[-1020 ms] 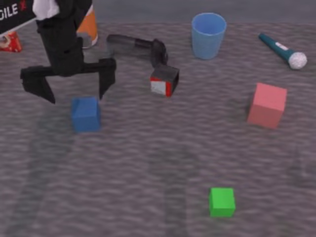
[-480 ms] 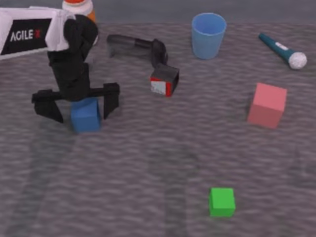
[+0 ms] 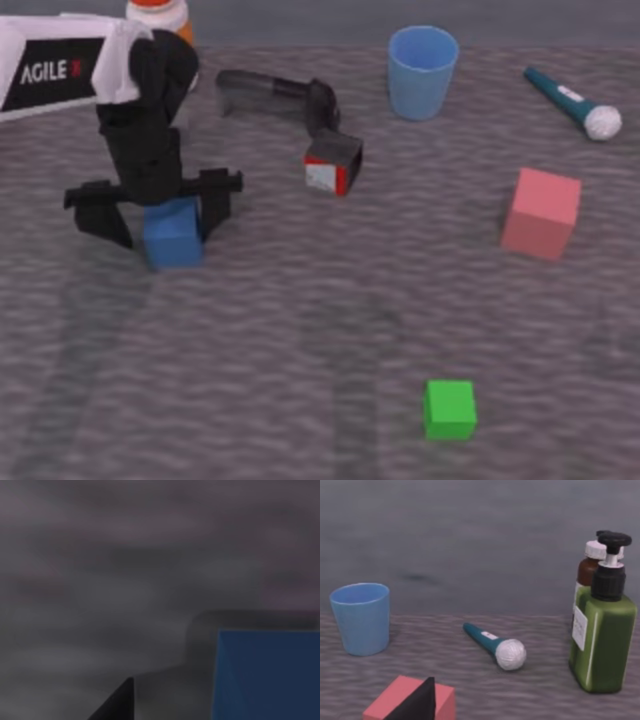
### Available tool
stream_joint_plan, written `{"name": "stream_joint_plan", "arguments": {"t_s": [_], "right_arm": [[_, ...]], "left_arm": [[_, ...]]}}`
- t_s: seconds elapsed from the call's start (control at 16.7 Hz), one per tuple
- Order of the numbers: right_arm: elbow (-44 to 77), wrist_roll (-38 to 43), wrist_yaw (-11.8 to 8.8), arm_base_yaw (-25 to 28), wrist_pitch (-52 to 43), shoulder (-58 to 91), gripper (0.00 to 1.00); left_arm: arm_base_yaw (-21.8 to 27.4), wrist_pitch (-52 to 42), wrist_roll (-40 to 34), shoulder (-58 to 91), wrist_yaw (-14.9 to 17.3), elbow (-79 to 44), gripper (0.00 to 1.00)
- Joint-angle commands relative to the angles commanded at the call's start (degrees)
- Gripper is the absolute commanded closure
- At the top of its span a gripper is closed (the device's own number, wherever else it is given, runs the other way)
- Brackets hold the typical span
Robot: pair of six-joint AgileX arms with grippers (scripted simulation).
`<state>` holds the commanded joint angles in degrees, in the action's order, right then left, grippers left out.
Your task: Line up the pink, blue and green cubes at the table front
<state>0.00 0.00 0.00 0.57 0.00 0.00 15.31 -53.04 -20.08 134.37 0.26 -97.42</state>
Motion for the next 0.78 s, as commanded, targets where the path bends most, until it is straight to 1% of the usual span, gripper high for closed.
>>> {"name": "stream_joint_plan", "arguments": {"t_s": [0.42,0.48,0.78], "right_arm": [[0.0,0.0,0.0,0.0,0.0,0.0,0.00],[0.0,0.0,0.0,0.0,0.0,0.0,0.00],[0.0,0.0,0.0,0.0,0.0,0.0,0.00]], "left_arm": [[0.0,0.0,0.0,0.0,0.0,0.0,0.98],[0.0,0.0,0.0,0.0,0.0,0.0,1.00],[0.0,0.0,0.0,0.0,0.0,0.0,1.00]]}}
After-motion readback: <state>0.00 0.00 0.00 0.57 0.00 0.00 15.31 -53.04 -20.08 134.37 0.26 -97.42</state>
